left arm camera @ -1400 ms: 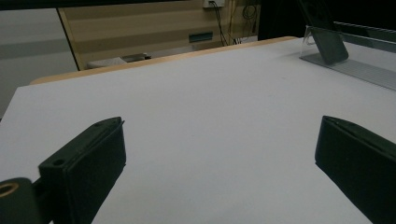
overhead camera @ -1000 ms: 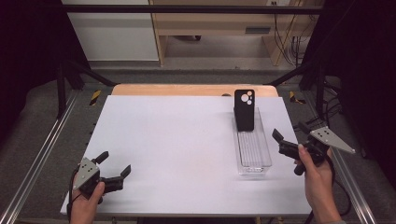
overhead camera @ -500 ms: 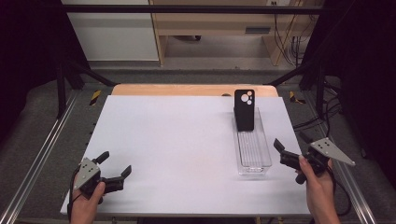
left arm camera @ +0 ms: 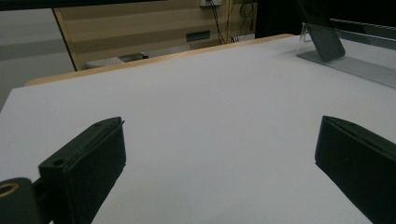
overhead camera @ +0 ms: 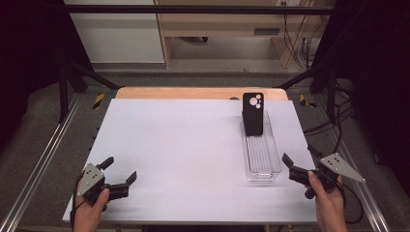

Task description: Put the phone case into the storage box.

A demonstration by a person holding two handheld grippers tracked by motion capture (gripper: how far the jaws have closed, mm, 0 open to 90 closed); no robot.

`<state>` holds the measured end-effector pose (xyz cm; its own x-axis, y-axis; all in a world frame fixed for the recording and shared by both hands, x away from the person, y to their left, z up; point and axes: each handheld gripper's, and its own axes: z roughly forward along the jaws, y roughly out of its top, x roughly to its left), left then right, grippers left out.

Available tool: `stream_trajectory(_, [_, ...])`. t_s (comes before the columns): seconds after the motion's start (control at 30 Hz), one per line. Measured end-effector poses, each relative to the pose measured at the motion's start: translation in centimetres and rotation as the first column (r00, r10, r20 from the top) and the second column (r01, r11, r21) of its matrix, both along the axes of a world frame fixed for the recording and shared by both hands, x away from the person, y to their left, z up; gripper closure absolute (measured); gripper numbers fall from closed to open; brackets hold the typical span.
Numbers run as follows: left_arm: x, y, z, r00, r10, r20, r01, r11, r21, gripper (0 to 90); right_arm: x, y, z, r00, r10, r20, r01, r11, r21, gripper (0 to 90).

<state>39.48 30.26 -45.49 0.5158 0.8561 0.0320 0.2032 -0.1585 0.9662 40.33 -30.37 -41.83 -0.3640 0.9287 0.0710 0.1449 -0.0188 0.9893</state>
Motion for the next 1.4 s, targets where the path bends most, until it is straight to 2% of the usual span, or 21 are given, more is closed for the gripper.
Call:
stream_trajectory(0.33, [0.0,-0.1,0.0,1.0000,-0.004,0.001,0.004,1.0000,0.001,1.9,-0.6,0.8,-0.7,0.9993,0.028,0.023,-0.028,1.000,-0.003,2.0])
stream_trajectory(0.53, [0.0,-0.1,0.1,1.0000,-0.004,0.007,0.004,1.0000,-0.002,1.9,-0.6,1.5,-1.1,0.9983,0.050,0.031,-0.049,0.999,-0.021,2.0])
stream_trajectory(0.9, [-0.3,0.2,0.4,0.9993,-0.012,0.036,0.012,0.9998,-0.014,1.9,-0.4,3.1,-1.7,0.9932,0.114,0.027,-0.113,0.993,-0.037,1.9])
stream_trajectory(1.4, [-0.5,0.1,0.6,0.9979,-0.031,0.056,0.032,0.9994,-0.014,1.8,0.1,5.1,-1.7,0.9870,0.159,0.023,-0.158,0.986,-0.045,1.9])
